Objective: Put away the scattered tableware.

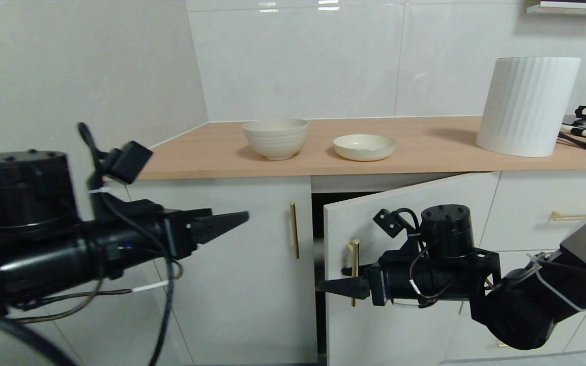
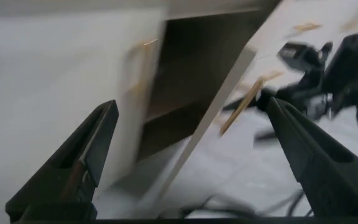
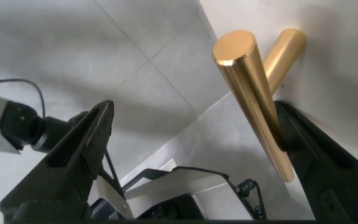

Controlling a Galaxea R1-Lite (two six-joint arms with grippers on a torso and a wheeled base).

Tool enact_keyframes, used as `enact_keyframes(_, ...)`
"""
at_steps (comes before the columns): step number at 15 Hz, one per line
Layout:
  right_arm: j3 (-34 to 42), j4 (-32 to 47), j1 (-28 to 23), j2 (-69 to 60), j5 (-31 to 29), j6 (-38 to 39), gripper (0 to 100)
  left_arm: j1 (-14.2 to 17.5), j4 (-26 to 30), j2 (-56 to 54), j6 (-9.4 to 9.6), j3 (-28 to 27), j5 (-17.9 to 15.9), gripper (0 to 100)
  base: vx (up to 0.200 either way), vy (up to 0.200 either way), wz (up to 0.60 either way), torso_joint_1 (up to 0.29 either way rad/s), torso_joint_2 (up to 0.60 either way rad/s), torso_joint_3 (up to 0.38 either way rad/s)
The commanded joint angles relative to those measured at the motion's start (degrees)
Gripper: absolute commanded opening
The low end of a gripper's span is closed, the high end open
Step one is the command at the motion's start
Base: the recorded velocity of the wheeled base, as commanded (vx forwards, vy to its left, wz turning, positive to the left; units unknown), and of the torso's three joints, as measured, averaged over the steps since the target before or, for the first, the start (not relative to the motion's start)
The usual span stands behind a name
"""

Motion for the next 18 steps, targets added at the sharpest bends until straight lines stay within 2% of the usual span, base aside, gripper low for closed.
enact_keyframes(1, 0.22, -0.09, 0.32, -0.81, 0.71, 0.01, 100, -6.81, -13.82, 18.21, -4.95, 2.88, 0.98, 100, 0.000, 0.000, 0.00, 0.000, 0.00, 0.000)
enact_keyframes(3, 0.22, -0.09, 0.23, -0.72, 0.71, 0.01, 100, -7.52, -20.85, 22.87, -8.20, 4.63, 2.65, 100, 0.000, 0.000, 0.00, 0.000, 0.00, 0.000)
enact_keyframes(6, 0.39, -0.09, 0.41, -0.63, 0.71, -0.08, 100, -7.61, -26.66, 27.26, -8.47, 5.51, 3.36, 100, 0.000, 0.000, 0.00, 0.000, 0.00, 0.000)
enact_keyframes(7, 0.39, -0.09, 0.41, -0.55, 0.80, -0.08, 100, -7.61, -26.74, 27.44, -8.47, 5.60, 3.44, 0, 0.000, 0.000, 0.00, 0.000, 0.00, 0.000)
enact_keyframes(10, 0.39, -0.09, 0.41, -0.55, 0.98, -0.08, 100, -8.22, -26.92, 27.79, -8.29, 4.63, 3.71, 0, 0.000, 0.000, 0.00, 0.000, 0.00, 0.000)
enact_keyframes(15, 0.48, -0.09, 0.32, -0.81, 0.98, -0.08, 100, -8.57, -32.02, 32.71, -8.11, 1.56, 3.36, 0, 0.000, 0.000, 0.00, 0.000, 0.00, 0.000)
enact_keyframes(17, 0.83, -0.09, 0.32, -0.99, 1.06, -0.08, 100, -9.19, -35.53, 38.25, -7.85, -3.98, 3.44, 0, 0.000, 0.000, 0.00, 0.000, 0.00, 0.000)
enact_keyframes(18, 1.01, -0.09, 0.32, -1.25, 1.06, -0.17, 100, -9.28, -35.88, 40.27, -6.88, -5.39, 3.53, 0, 0.000, 0.000, 0.00, 0.000, 0.00, 0.000)
